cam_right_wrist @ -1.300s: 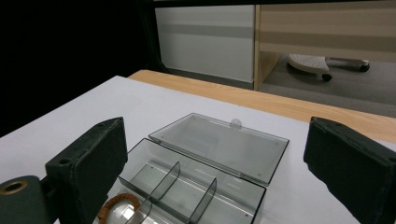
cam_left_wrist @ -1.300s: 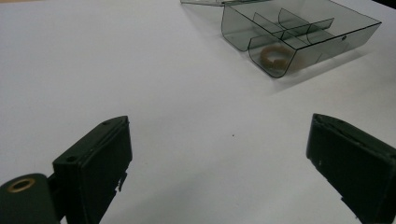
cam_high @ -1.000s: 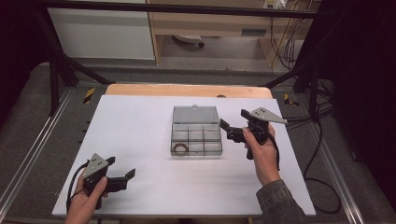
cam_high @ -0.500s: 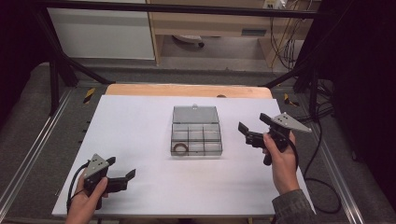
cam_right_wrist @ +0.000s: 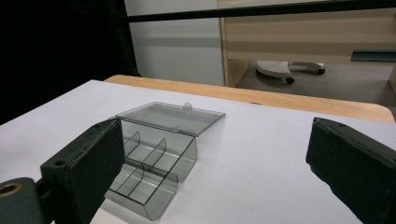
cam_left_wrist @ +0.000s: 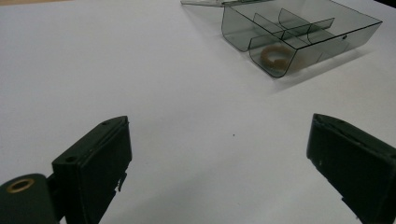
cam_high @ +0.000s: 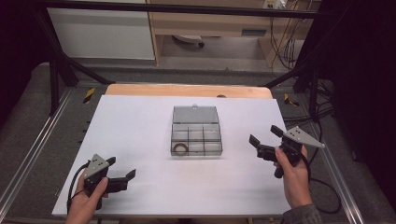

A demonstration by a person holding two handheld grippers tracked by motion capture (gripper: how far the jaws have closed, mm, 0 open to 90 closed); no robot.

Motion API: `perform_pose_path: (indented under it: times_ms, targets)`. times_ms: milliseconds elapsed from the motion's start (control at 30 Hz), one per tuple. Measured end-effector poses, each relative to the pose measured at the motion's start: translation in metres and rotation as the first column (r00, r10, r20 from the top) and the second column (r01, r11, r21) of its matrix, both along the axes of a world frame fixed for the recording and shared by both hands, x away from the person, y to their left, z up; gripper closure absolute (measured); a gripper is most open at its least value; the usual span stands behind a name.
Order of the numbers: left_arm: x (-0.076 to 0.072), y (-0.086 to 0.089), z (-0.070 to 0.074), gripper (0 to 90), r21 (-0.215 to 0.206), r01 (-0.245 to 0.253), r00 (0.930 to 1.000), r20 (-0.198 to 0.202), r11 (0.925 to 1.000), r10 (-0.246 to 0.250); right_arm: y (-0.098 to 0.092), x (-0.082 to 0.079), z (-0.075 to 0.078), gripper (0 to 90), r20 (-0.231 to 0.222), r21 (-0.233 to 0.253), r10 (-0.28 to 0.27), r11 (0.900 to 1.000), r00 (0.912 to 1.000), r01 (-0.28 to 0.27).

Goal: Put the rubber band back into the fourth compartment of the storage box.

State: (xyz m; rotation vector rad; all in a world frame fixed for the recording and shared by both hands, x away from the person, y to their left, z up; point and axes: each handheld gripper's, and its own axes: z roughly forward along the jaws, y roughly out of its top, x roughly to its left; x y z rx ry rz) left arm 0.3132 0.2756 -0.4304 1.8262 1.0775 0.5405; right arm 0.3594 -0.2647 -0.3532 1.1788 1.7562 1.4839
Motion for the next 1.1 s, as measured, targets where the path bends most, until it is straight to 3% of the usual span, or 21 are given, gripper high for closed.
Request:
perform_pose_path:
  times_ms: [267,433,633,1100]
  targets:
    - [0.0,0.0,0.0,6.1,0.0,0.001,1.0,0.006,1.0,-0.001,-0.004,-0.014,-0.011,4.1,0.007,-0.038,0.002,0.999,1.0,-0.002]
    - [0.0,0.0,0.001,6.0,-0.001,0.001,1.0,0.007,1.0,-0.001,-0.006,-0.021,-0.019,3.9,0.008,-0.032,0.001,1.0,1.0,-0.001]
    - [0.0,0.0,0.001,6.0,-0.002,0.002,1.0,0.008,1.0,-0.002,-0.006,-0.026,-0.032,3.7,-0.026,-0.036,0.016,0.999,0.9995,-0.017]
    - [0.0,0.001,0.001,6.0,-0.001,0.003,1.0,0.009,1.0,-0.003,-0.007,-0.028,-0.06,2.8,-0.048,-0.078,0.008,0.997,0.9988,-0.012]
